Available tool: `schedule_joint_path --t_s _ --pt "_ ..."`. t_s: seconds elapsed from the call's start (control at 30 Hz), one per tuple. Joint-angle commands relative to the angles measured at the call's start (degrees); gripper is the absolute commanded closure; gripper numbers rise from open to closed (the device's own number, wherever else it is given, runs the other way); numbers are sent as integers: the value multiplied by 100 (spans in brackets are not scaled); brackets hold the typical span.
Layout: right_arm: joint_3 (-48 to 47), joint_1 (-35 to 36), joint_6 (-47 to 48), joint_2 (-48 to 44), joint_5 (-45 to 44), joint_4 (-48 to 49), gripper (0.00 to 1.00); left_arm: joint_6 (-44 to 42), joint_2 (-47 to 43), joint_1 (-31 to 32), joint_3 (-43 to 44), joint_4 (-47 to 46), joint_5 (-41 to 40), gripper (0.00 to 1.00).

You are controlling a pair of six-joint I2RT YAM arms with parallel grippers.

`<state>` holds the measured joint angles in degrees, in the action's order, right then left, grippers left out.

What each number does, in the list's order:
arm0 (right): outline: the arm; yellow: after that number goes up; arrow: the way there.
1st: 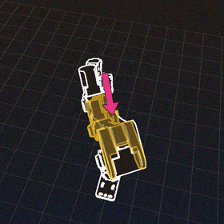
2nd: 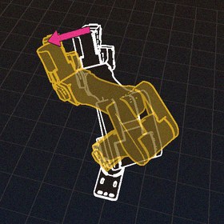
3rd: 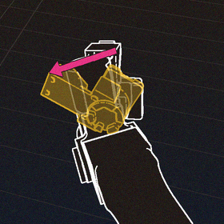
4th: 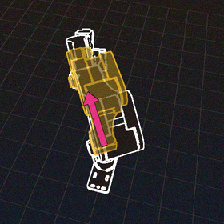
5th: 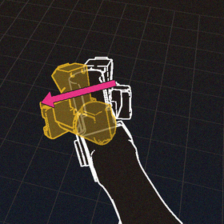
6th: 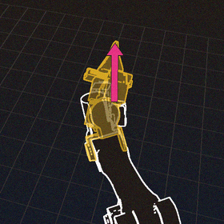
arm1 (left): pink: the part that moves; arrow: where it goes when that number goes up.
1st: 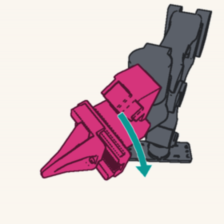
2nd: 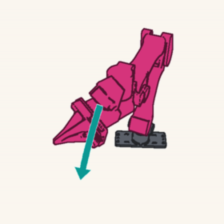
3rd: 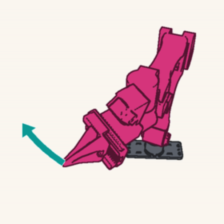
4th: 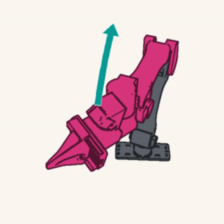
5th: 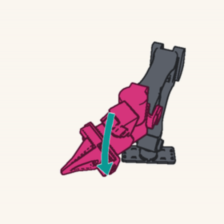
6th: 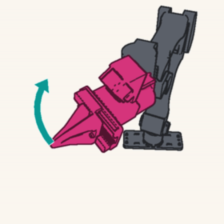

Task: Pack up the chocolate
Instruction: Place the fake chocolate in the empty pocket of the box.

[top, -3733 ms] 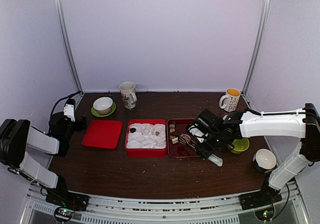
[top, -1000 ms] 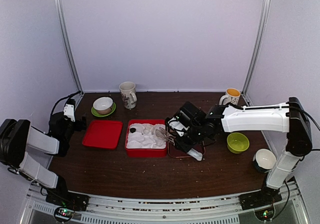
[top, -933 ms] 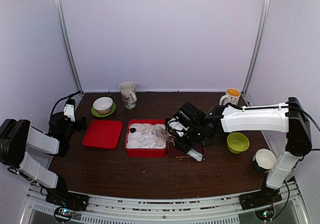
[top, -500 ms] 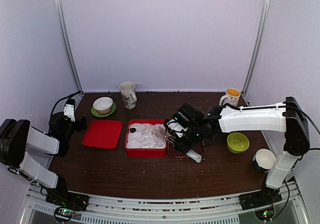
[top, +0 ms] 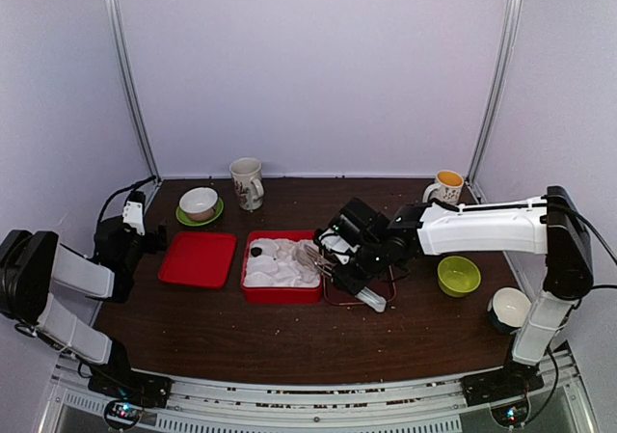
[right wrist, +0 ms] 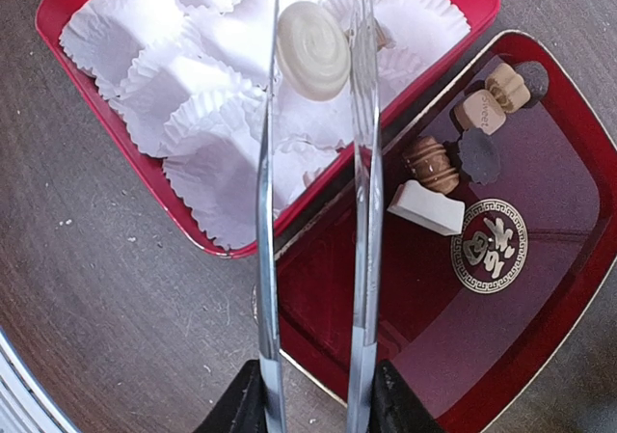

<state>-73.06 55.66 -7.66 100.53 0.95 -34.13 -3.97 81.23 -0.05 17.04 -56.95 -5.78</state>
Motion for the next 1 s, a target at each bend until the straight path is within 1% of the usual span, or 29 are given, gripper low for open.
schedule_joint_path --t_s 0.0,0.33,0.53,0.73,0.97 --pt "-278 46 41 100 -173 -90 66 14 33 -51 87 -305 -28 2" --pt "-479 54 81 160 -350 -357 64 11 28 -56 81 -305 -28 2" --pt "-530 52 72 177 -357 -388 58 11 28 -56 80 -305 -28 2" --pt "-574 59 55 148 -414 -387 59 10 26 -56 87 -303 -28 2" --pt "-482 59 -82 -182 -480 -30 59 11 31 -49 87 -307 -28 2"
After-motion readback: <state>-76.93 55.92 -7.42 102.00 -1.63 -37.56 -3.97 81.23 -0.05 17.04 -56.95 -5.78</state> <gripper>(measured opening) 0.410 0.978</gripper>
